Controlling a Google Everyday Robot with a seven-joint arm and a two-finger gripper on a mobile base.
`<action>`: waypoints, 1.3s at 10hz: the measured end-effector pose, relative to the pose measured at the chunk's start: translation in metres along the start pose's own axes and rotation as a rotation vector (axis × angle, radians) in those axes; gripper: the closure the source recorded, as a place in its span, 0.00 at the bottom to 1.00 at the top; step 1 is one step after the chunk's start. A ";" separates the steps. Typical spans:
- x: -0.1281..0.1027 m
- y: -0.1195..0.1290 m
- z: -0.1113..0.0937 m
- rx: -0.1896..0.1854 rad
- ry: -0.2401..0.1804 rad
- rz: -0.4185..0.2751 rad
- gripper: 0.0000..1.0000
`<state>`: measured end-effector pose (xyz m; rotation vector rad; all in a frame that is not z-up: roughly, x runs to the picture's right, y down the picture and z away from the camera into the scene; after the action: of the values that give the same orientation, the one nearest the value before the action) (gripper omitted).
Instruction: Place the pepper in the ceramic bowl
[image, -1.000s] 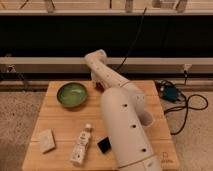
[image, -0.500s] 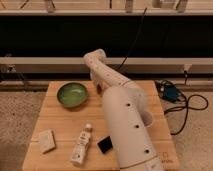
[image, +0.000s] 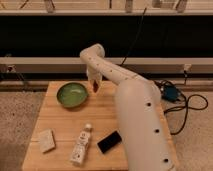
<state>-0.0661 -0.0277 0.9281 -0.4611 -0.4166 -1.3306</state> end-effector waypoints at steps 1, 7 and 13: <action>-0.013 -0.019 -0.009 0.019 0.002 -0.042 1.00; -0.068 -0.100 -0.024 0.114 -0.033 -0.236 0.93; -0.084 -0.112 0.012 0.148 -0.085 -0.256 0.32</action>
<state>-0.1918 0.0280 0.9023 -0.3492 -0.6574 -1.5172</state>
